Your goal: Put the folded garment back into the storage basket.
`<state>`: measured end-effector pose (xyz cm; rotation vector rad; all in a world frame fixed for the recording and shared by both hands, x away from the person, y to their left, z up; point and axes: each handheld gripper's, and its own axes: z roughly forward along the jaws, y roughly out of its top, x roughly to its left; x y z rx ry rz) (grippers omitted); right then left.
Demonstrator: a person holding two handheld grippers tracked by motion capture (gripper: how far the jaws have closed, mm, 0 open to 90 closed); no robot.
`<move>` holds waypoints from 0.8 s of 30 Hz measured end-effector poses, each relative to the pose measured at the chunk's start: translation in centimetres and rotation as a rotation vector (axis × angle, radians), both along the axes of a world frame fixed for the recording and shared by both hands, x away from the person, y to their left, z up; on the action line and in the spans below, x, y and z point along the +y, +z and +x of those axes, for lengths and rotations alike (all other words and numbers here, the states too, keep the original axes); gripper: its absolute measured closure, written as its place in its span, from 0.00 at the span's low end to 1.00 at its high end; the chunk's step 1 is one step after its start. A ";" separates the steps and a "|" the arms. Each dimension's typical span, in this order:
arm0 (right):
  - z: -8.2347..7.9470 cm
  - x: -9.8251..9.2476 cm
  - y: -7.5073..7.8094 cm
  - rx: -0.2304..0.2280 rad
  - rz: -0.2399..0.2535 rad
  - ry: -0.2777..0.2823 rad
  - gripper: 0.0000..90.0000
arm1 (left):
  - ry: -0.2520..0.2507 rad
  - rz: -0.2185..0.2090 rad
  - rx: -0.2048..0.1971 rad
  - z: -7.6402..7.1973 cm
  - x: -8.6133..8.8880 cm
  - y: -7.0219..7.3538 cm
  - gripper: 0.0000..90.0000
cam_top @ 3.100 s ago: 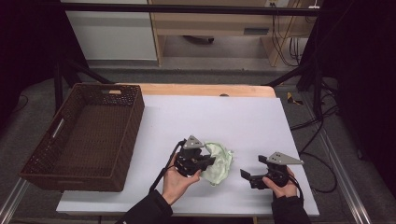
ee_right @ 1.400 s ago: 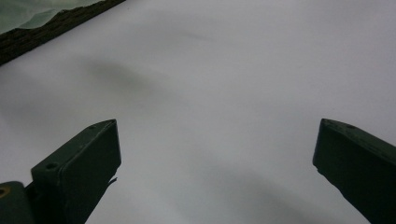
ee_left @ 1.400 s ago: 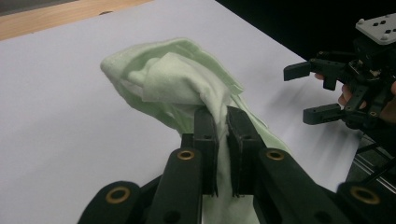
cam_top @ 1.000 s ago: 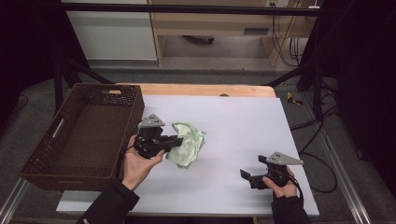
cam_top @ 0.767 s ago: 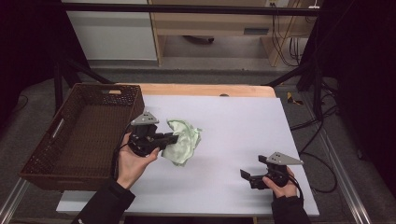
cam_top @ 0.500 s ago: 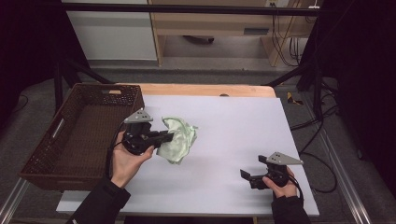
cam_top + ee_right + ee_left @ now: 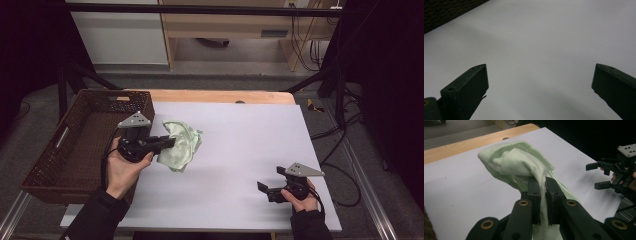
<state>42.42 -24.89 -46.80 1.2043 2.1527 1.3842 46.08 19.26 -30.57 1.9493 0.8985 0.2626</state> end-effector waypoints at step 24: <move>0.0 0.0 0.0 0.000 0.000 -0.001 0.02 | 0.068 -0.022 -0.020 0.7 5.4 1.7 0.92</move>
